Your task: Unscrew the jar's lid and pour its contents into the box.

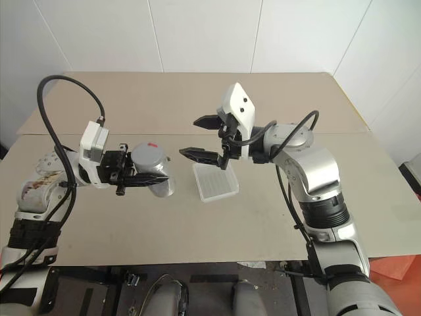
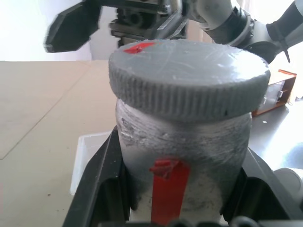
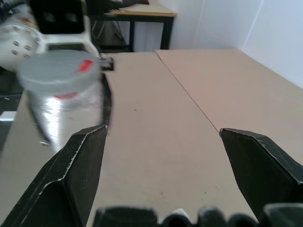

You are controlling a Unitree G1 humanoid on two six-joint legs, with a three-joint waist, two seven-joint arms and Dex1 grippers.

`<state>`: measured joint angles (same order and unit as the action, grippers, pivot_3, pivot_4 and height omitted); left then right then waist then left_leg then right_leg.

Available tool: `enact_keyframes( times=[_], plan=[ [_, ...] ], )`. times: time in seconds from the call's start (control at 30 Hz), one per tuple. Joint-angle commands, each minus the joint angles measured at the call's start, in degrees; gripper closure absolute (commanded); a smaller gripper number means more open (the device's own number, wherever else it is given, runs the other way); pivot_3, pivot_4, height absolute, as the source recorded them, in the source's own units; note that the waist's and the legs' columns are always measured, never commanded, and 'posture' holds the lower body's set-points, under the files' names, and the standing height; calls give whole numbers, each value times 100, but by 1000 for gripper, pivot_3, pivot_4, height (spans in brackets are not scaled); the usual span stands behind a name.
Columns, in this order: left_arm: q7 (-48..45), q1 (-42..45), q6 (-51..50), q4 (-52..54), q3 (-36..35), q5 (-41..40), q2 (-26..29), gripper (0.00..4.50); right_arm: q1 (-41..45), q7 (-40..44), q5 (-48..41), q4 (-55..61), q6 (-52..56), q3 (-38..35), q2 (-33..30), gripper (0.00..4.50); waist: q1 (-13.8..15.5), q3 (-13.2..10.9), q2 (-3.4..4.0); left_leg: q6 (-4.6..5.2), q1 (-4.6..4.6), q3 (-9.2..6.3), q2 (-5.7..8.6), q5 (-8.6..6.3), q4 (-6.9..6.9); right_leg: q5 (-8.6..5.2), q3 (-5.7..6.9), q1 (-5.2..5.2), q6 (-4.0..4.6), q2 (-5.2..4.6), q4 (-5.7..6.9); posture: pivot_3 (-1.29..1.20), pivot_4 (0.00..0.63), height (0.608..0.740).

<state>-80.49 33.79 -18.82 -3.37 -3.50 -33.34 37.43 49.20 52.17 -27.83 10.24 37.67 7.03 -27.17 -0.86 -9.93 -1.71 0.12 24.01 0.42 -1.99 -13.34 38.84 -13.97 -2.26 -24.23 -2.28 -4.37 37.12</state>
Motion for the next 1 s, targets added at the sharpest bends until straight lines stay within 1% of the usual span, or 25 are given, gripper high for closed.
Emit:
enact_keyframes(
  times=[0.03,0.13,0.27,0.5,0.7,1.0],
  plan=[
    [35,193,185,-165,63,83,-136,2568,187,-92,-268,441,87,-212,89,32,-2,0,0,0,0,0,0,0,0,0,0,0,0,0,0,0,150,740],
    [23,321,297,-355,166,180,-304,2568,202,-171,-278,615,107,-36,280,32,-3,0,0,0,0,-1,0,0,0,0,0,-1,0,1,1,0,150,740],
    [-29,529,410,-568,272,257,-499,2568,312,-405,-55,558,54,284,629,32,-18,0,0,0,0,0,0,0,1,0,0,-2,0,1,3,0,150,740],
    [-56,686,531,-750,325,331,-631,2568,547,-820,328,356,87,574,1013,32,-14,0,0,0,1,-1,2,0,0,0,1,-2,0,0,3,0,150,740],
    [-89,597,501,-662,287,325,-631,2568,540,-946,593,209,38,690,1104,32,-14,0,0,0,1,-1,2,0,1,0,1,-2,0,0,2,0,150,740],
    [-89,562,468,-618,244,317,-561,2568,355,-1004,539,330,189,633,1040,32,-16,0,0,0,1,-2,1,0,0,0,1,-2,0,1,2,0,150,740]
  ],
)
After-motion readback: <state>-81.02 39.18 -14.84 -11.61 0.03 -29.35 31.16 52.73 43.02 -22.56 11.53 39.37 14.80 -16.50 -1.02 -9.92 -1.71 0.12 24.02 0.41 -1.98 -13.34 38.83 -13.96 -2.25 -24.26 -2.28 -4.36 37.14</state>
